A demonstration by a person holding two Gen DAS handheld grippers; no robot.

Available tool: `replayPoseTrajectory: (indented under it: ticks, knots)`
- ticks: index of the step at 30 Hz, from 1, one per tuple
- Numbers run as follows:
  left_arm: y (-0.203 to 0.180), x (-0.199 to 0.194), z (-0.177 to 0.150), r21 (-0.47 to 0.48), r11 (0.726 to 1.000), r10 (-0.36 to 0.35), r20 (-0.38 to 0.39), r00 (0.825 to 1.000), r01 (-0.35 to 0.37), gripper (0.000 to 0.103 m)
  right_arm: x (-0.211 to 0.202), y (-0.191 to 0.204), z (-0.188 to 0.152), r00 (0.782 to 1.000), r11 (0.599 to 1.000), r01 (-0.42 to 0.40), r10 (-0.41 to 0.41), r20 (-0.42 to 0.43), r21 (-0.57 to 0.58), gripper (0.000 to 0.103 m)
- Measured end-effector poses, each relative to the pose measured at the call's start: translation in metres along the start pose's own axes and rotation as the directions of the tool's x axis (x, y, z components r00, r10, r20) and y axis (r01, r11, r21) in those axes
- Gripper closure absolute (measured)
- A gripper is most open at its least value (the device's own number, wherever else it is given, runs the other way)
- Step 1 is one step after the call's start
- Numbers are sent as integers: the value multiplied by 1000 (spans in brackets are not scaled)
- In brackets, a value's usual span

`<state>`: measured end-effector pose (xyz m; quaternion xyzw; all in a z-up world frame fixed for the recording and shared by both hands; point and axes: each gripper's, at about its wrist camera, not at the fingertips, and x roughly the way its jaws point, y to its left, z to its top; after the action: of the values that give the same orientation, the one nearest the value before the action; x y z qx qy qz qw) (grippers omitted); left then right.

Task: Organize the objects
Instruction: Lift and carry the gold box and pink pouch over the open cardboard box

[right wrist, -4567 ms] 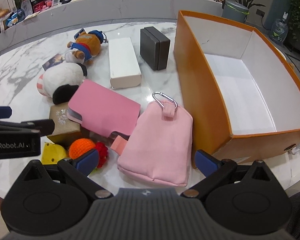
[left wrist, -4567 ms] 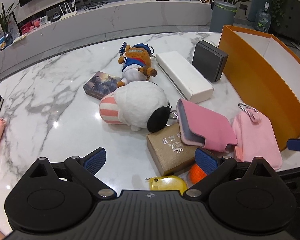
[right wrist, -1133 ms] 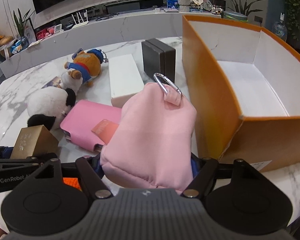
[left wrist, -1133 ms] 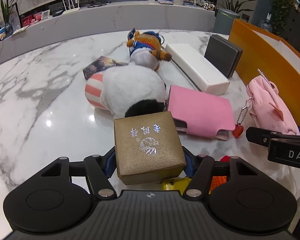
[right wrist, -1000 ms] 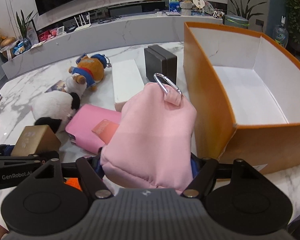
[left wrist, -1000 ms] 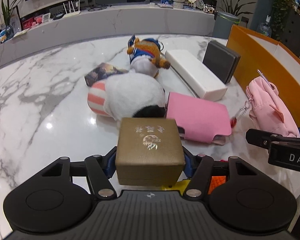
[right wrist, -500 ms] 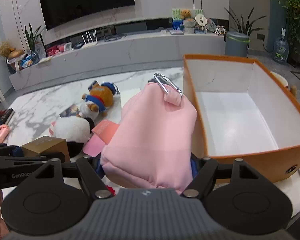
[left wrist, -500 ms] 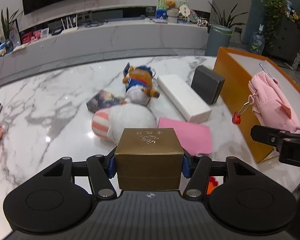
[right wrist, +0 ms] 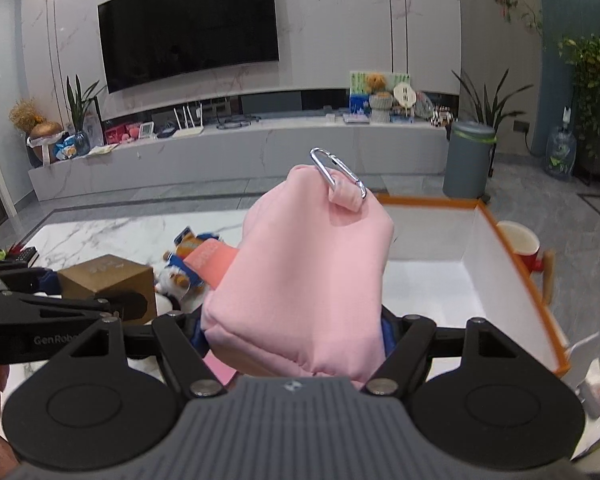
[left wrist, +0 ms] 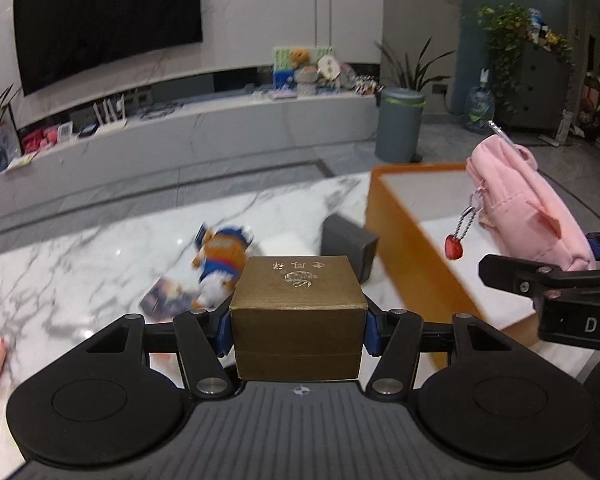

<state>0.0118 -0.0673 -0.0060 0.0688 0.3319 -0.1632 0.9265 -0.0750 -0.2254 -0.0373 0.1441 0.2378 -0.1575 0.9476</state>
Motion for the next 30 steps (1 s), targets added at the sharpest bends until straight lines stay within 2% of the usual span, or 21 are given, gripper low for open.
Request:
replayPoseTrajectory:
  ticks: [9, 14, 20, 26, 30]
  knots:
    - [-44, 19, 31, 29, 996, -80, 40, 996, 79, 36, -19, -49, 35, 998, 998, 39, -37, 54, -47, 29]
    - [-71, 40, 41, 59, 988, -146, 42, 988, 143, 36, -20, -78, 47, 996, 995, 78, -75, 50, -56, 29]
    - [-100, 72, 42, 148, 970, -192, -12, 981, 191, 36, -2, -107, 41, 997, 990, 80, -81, -7, -117, 28]
    - [-117, 89, 40, 224, 954, -192, -46, 980, 197, 36, 21, -138, 24, 993, 985, 79, -92, -80, -156, 28]
    - [-134, 98, 41, 338, 918, -208, -39, 977, 208, 36, 41, -146, 18, 990, 976, 52, -78, -118, -209, 28]
